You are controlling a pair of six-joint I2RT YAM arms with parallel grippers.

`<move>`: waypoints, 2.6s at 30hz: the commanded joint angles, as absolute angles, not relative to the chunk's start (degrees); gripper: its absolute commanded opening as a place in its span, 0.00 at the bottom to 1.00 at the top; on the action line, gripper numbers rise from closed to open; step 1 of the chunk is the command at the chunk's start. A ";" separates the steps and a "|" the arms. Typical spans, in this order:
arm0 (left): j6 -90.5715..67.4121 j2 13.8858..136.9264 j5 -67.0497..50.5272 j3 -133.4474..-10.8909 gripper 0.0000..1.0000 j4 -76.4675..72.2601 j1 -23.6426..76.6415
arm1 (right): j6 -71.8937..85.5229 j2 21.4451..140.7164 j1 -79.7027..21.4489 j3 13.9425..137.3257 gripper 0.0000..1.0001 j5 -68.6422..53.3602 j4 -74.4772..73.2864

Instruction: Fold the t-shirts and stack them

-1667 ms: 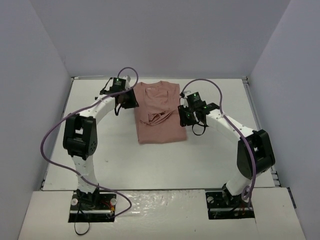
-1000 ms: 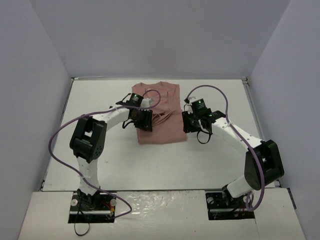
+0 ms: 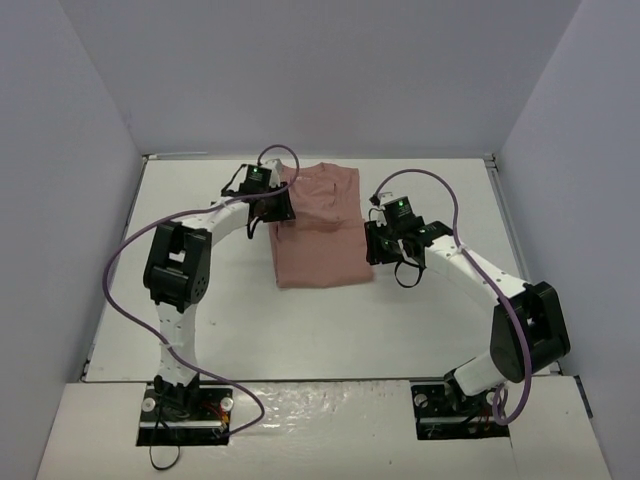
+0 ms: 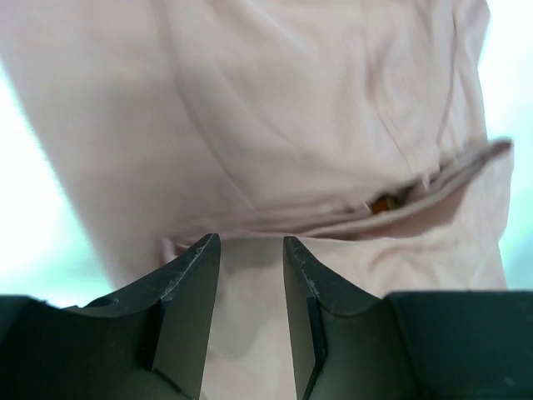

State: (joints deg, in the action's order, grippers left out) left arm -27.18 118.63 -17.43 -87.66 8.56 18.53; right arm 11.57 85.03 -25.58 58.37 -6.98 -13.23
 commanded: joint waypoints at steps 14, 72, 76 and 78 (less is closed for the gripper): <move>-34.44 95.60 -2.25 -70.02 0.33 13.24 25.00 | 18.69 100.58 -31.56 70.30 0.37 2.15 -10.25; -46.50 88.62 -2.28 -46.35 0.02 24.08 29.97 | 38.69 95.93 -43.31 46.95 0.28 3.52 -9.12; -44.17 82.79 -2.37 -45.70 0.00 29.19 29.97 | 37.09 92.73 -44.25 46.58 0.00 4.59 -12.40; -43.33 79.82 -2.77 -45.31 0.00 32.05 29.97 | 36.41 90.58 -44.82 46.34 0.00 4.75 -14.94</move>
State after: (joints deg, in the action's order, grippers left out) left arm -46.15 85.63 -2.99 -46.46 22.49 29.32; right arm 37.41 93.32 -43.44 48.57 4.73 -5.33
